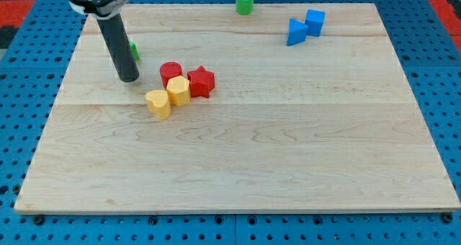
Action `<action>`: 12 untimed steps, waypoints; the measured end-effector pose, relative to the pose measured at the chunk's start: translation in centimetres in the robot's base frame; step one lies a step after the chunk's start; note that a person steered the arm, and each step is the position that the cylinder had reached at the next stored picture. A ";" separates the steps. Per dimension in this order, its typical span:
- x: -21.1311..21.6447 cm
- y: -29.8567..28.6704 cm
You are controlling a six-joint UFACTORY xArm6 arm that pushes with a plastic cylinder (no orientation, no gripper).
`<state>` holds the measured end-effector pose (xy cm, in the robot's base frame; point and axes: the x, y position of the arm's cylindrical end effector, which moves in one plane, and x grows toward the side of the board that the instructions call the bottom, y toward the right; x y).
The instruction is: Place the red star below the triangle
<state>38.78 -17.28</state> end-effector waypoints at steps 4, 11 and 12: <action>3.7 3.7; -1.5 24.3; 1.2 24.3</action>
<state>39.99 6.98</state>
